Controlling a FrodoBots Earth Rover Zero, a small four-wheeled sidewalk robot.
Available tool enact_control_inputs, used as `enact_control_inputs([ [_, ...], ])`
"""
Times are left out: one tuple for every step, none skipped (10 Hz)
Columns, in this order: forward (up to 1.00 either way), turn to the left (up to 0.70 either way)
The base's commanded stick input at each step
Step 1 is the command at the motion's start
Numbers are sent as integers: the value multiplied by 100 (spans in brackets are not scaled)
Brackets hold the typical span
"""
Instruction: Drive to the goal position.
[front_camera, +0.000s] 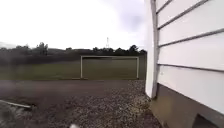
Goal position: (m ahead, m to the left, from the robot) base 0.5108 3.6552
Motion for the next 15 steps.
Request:
enact_control_inputs([
  [4,0],
  [4,0],
  [3,0],
  [1,0],
  [1,0],
  [2,0],
  [0,0],
  [2,0],
  [4,0],
  [2,0],
  [4,0],
  [6,0],
  [6,0],
  [19,11],
  [48,24],
])
